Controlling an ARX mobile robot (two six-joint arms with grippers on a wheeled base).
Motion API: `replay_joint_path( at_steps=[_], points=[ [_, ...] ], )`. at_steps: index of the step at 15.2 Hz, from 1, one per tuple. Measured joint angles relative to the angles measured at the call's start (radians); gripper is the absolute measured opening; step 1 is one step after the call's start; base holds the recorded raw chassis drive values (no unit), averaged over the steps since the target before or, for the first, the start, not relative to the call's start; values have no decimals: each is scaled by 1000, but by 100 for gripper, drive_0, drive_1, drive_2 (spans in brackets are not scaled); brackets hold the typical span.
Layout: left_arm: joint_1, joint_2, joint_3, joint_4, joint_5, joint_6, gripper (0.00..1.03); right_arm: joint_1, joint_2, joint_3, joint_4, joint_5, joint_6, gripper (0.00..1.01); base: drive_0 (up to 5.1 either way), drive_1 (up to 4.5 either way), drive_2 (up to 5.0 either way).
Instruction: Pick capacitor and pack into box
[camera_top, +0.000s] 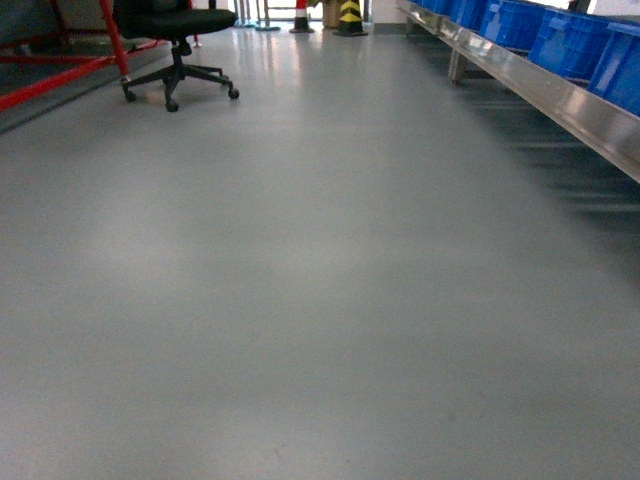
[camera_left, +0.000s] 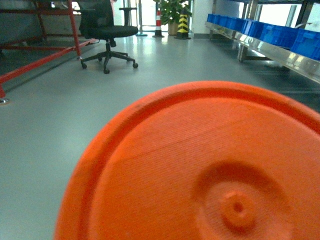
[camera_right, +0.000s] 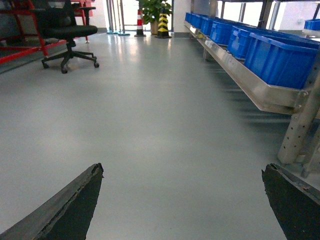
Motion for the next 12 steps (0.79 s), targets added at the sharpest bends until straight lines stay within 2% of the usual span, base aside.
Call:
replay_joint_path(
  at_steps=[12],
  points=[
    [0, 0, 0, 0, 0, 0, 44, 0, 0, 0, 2, 0, 0, 98, -496, 249, 249]
  ],
)
